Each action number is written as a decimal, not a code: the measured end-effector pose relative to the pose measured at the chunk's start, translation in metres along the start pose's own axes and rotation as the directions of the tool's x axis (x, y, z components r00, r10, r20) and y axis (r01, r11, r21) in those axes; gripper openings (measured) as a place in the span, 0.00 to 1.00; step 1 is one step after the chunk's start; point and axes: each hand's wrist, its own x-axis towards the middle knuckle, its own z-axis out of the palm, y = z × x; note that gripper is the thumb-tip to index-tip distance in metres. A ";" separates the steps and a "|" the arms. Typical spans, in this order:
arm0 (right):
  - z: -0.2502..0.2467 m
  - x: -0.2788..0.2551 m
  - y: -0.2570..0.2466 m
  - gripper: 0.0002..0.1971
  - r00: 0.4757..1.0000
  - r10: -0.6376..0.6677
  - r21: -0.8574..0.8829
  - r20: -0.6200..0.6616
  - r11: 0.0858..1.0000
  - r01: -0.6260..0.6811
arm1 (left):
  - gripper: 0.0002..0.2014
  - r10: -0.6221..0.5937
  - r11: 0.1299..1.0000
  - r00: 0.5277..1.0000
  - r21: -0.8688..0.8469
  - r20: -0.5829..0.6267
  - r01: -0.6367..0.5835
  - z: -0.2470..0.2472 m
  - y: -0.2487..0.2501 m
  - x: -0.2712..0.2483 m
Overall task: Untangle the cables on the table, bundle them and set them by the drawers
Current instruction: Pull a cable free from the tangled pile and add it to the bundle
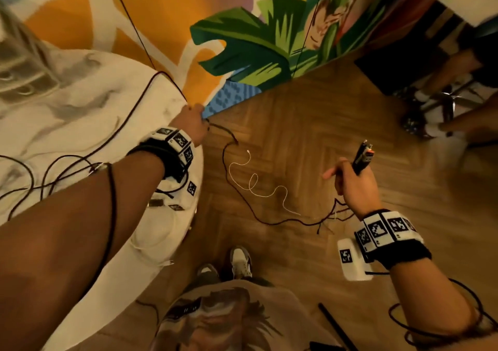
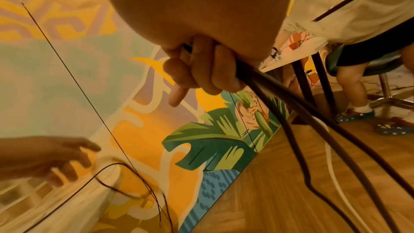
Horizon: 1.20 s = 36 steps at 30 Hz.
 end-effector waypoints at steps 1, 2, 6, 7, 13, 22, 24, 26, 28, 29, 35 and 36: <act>-0.002 -0.001 0.000 0.26 1.000 -0.005 -0.008 -0.005 1.000 0.005 | 0.21 -0.037 0.999 0.998 0.038 0.057 0.035 0.008 -0.001 -0.003; -0.004 -0.002 -0.001 0.26 1.000 -0.012 -0.013 -0.007 1.000 0.011 | 0.22 -0.033 0.998 0.995 0.058 0.089 0.028 0.014 0.001 -0.007; -0.005 -0.006 -0.010 0.27 0.998 -0.050 -0.042 0.037 0.998 0.051 | 0.18 0.188 0.982 0.965 -0.016 0.184 -0.188 0.034 0.031 -0.040; -0.004 -0.006 -0.013 0.27 0.996 -0.067 -0.049 0.060 0.996 0.070 | 0.17 0.260 0.965 0.945 -0.031 0.198 -0.259 0.039 0.044 -0.053; 0.013 -0.018 -0.038 0.20 0.925 -0.349 0.067 0.150 0.937 0.342 | 0.26 0.683 0.711 0.710 -0.376 0.169 -0.595 0.054 0.129 -0.141; 0.030 -0.025 -0.042 0.25 0.829 -0.308 0.410 0.468 0.906 0.105 | 0.13 0.502 0.247 0.845 -0.967 0.183 0.063 0.035 0.143 -0.124; 0.041 -0.025 -0.027 0.29 0.769 -0.281 0.451 0.574 0.892 -0.010 | 0.17 0.519 0.204 0.831 -0.973 0.203 0.110 0.013 0.136 -0.119; 0.058 -0.028 -0.020 0.21 0.748 -0.228 0.300 0.623 0.953 0.040 | 0.20 0.523 0.262 0.834 -0.964 0.179 0.042 -0.011 0.134 -0.116; 0.075 -0.028 -0.016 0.16 0.817 -0.144 0.152 0.558 0.986 0.070 | 0.22 0.509 0.491 0.858 -0.840 0.062 -0.231 -0.033 0.133 -0.112; 0.083 -0.024 -0.010 0.19 0.876 -0.092 0.116 0.473 0.992 0.041 | 0.21 0.544 0.610 0.839 -0.687 0.001 -0.394 -0.045 0.134 -0.112; 0.116 0.017 0.055 0.13 0.893 0.416 -0.150 0.172 0.907 -0.393 | 0.14 0.666 0.730 0.698 0.037 -0.262 -0.682 -0.084 0.128 -0.114; 0.121 0.022 0.055 0.13 0.876 0.448 -0.100 0.178 0.894 -0.437 | 0.14 0.693 0.713 0.676 0.098 -0.250 -0.694 -0.081 0.126 -0.116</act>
